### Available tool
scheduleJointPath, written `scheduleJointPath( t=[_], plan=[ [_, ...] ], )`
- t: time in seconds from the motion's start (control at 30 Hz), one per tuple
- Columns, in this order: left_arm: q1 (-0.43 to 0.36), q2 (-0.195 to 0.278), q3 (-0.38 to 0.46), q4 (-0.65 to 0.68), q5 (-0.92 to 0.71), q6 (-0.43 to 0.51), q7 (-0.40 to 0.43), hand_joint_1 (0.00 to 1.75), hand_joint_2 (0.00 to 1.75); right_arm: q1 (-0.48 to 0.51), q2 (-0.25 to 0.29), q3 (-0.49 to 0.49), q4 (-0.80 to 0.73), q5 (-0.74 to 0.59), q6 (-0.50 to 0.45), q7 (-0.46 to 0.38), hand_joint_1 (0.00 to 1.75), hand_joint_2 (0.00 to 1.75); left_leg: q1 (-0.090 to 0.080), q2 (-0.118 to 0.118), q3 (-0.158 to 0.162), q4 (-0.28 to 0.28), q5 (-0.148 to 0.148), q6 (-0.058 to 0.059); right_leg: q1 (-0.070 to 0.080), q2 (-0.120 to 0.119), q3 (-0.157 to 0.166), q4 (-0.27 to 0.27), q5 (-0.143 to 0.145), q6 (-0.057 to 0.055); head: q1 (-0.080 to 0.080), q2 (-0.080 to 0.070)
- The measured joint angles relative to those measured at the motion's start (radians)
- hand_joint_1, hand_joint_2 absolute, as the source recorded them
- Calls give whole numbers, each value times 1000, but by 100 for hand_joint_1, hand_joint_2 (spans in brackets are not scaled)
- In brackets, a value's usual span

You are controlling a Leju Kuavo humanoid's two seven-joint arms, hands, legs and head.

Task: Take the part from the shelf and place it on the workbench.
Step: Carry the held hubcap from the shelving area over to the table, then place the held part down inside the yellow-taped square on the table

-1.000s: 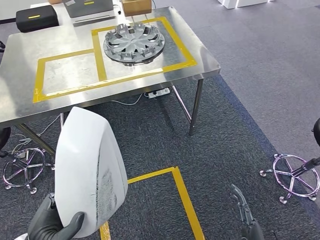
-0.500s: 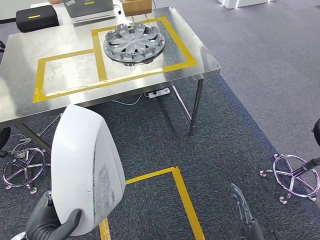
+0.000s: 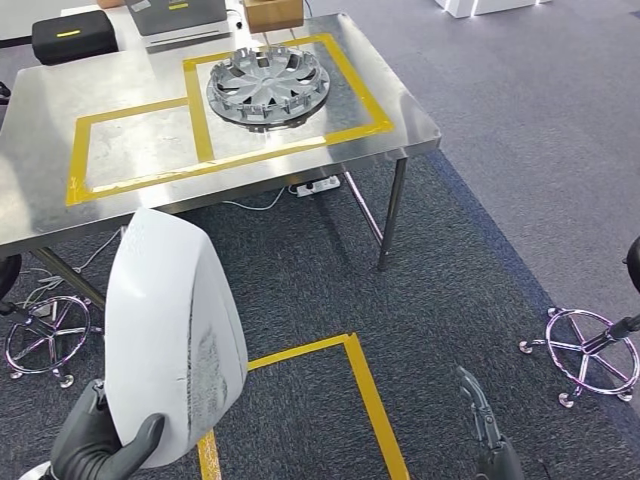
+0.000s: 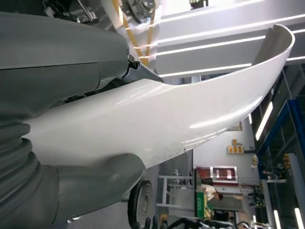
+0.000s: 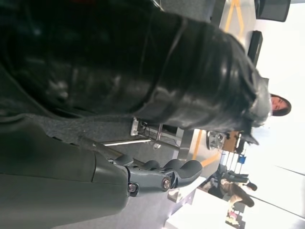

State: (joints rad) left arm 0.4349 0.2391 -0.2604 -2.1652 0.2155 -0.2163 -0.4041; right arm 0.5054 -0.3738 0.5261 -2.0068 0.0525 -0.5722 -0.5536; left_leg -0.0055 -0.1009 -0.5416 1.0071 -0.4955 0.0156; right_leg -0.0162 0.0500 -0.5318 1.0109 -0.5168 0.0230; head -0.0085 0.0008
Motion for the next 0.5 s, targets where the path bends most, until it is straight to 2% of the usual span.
scheduleJointPath(
  t=[0.5],
  plan=[
    [-6, -6, -15, -1, -73, 43, -3, 175, 175, -6, -36, 43, -11, 10, -61, 5, 0, 0, 0, 0, 0, 0, 0, 0, 0, 0, 0, 0, 0, 0, 0, 0]
  ],
)
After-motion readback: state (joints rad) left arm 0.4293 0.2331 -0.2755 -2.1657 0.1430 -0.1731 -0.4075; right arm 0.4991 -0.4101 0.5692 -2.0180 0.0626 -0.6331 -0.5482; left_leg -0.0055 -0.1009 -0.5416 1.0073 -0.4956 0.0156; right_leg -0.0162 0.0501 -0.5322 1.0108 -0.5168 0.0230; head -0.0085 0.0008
